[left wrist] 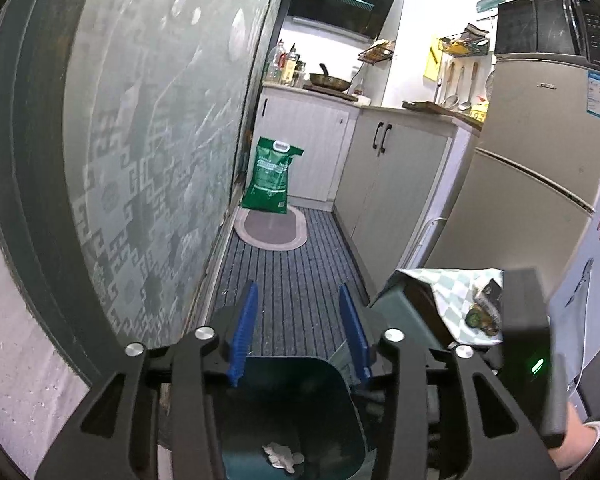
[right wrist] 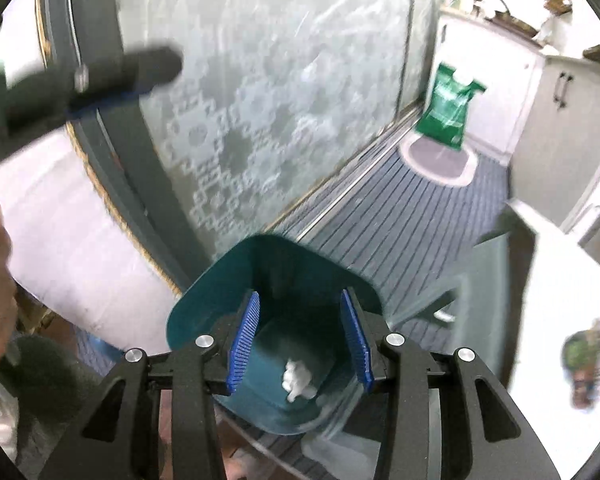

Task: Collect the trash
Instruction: 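Open both tools to drop the cap and tissue into the bin, then grasp the black snack bag with the right tool while the left tool grasps the avocado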

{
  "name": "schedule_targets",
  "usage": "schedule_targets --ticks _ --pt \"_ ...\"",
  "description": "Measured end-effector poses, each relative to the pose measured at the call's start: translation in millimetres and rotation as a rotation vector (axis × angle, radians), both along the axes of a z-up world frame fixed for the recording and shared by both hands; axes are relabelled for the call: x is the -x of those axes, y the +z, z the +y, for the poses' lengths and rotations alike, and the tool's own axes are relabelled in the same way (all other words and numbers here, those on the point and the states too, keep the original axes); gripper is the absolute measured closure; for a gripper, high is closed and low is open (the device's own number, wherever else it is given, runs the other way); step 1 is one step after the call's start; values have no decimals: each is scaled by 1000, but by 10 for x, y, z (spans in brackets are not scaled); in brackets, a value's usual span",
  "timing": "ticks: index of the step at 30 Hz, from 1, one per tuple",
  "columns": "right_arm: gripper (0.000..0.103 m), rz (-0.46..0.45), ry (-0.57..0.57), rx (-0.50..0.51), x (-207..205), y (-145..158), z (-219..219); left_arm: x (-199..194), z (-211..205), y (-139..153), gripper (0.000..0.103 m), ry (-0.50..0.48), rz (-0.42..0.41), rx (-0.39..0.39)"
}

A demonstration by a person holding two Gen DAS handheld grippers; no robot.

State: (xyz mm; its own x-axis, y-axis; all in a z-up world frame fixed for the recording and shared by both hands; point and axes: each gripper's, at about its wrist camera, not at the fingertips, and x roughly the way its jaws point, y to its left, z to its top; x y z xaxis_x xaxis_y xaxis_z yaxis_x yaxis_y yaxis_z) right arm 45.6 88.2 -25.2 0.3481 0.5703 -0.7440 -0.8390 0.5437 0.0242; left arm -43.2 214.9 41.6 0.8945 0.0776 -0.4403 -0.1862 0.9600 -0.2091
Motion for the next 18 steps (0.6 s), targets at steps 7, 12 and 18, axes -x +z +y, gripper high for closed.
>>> schedule_targets --ticks 7,12,18 --pt "53 -54 -72 -72 -193 347 -465 -138 -243 42 53 -40 -1 -11" --pt "48 -89 -133 -107 -346 503 -795 -278 -461 25 51 -83 9 -20" --pt "41 -108 -204 -130 -504 571 -1210 -458 -742 -59 46 -138 35 -38"
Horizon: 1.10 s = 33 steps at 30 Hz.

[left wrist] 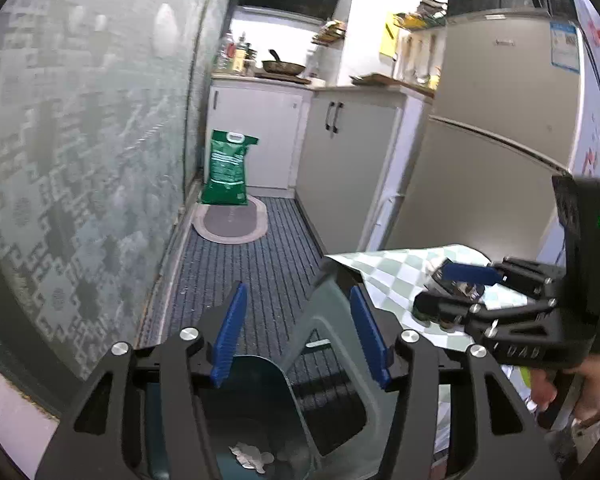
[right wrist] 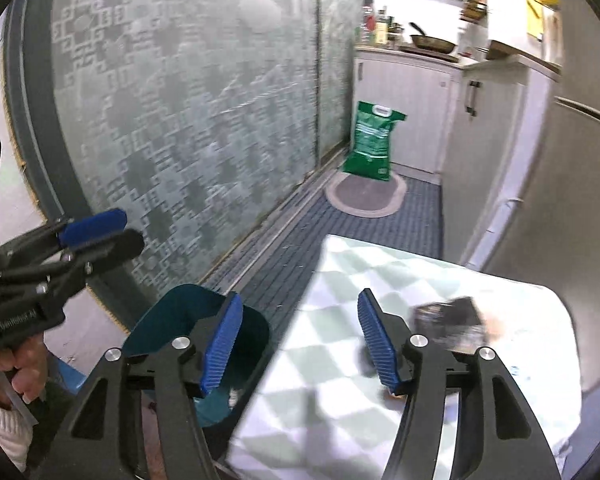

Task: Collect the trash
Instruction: 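Grasp the black snack bag with the right tool while the left tool grasps the avocado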

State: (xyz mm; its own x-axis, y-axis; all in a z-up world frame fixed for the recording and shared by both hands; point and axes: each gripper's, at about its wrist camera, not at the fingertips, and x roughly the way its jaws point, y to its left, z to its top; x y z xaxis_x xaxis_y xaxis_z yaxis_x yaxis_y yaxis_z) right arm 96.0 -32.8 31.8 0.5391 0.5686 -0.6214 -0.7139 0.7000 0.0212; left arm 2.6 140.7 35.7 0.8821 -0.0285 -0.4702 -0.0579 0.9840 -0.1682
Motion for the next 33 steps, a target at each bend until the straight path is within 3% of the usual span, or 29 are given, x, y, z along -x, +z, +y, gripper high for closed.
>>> schedule_targets --ticks 13,27,29,31,33 --pt "25 -19 -118 6 -266 -118 -642 -332 -497 -173 39 -81 64 -17" --pt "23 50 -130 38 -549 -496 -791 -520 -794 -292 36 -133 99 -35" --pt "30 59 -132 35 -576 -528 -798 -545 -852 -305 36 -147 100 -46" --pt "47 69 -131 33 -604 -555 -812 -580 -895 -326 36 -157 104 -58" --pt "50 74 -135 27 -616 -554 -843 -619 -936 -355 37 -168 112 -63"
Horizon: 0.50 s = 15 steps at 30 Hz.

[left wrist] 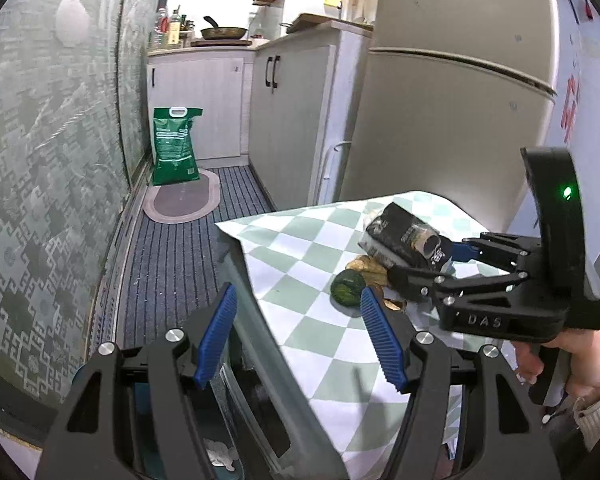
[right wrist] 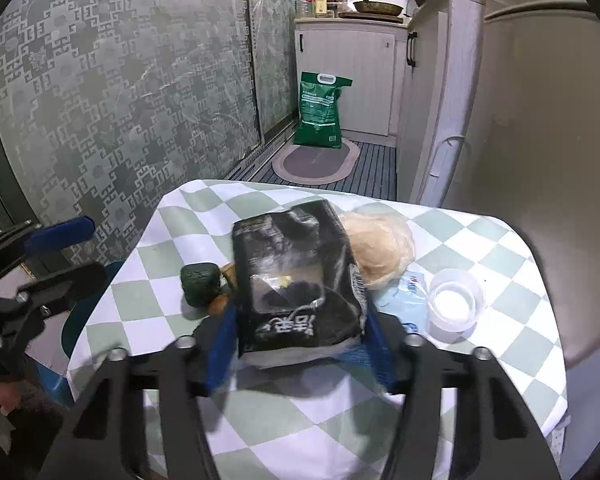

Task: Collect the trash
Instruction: 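Grasp the black snack bag with the right tool while the left tool grasps the avocado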

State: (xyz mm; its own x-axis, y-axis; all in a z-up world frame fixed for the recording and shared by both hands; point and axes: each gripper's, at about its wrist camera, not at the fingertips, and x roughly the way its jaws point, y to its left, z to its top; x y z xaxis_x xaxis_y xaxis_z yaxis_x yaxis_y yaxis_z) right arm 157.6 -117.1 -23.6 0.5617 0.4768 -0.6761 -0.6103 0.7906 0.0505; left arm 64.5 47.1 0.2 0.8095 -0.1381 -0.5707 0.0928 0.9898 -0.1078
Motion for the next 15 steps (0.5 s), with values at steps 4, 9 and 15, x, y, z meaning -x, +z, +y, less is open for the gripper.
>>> schedule_targets --ticks 4,9,15 --pt "52 6 -4 -42 3 60 -118 -74 -89 -48 43 -20 12 -20" --pt "52 6 -13 -107 36 194 -277 -148 -200 -67 47 -34 17 -38" --pt "52 -1 -10 -143 88 287 -421 -302 -301 -144 56 -41 51 -64"
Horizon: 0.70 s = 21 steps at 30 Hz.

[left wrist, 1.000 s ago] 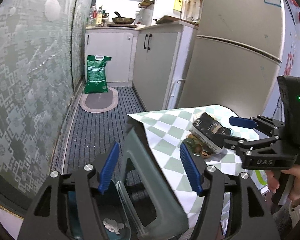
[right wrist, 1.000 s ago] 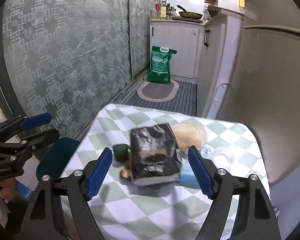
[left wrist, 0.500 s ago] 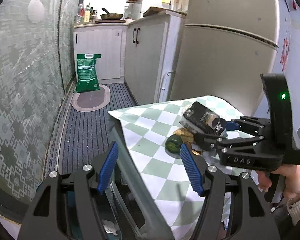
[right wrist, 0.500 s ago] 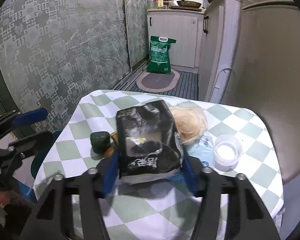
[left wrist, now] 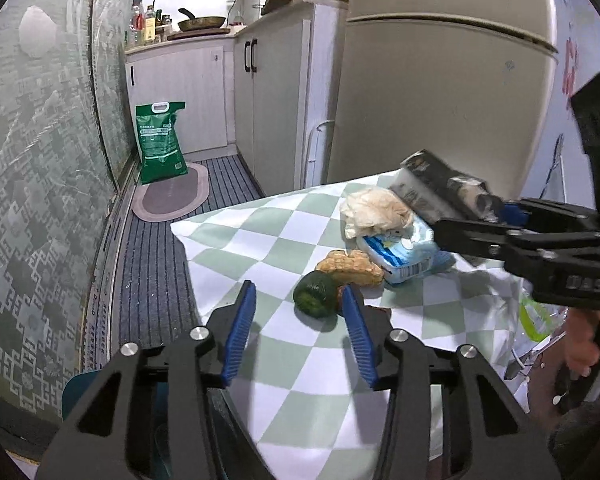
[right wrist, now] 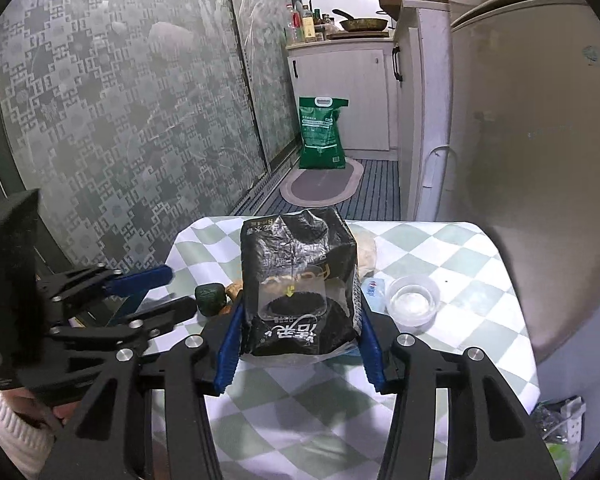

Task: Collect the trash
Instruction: 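Grasp the black snack bag with the right tool while the left tool grasps the avocado, then carry the avocado and black bag over the teal bin with both tools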

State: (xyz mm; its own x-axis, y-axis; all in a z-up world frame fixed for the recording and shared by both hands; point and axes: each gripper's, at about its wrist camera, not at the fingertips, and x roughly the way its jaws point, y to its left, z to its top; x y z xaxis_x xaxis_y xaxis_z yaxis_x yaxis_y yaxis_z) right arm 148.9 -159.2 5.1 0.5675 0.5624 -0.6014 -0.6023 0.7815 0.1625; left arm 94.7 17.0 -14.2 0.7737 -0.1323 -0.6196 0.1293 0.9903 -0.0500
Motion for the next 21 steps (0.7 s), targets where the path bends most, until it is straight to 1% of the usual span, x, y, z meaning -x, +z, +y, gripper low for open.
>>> schedule_targets --ticks 3,8,11,14,15,16,21 --pt "52 2 0 -9 5 -3 -49 -82 8 -32 57 10 16 6" --pt "52 7 2 -23 17 2 -110 -152 39 -75 57 -2 42 51" --pt "52 7 4 -26 35 11 -112 -203 35 -101 60 -13 53 65" --pt "52 9 2 -28 34 12 -140 -223 30 -108 68 -23 62 75" --pt "52 10 0 -29 33 9 -149 -230 32 -111 74 -33 68 86" --pt "52 12 0 -29 35 7 -155 -229 34 -109 77 -41 70 95" --pt "52 10 0 -30 47 14 -140 -181 39 -65 78 -34 55 104"
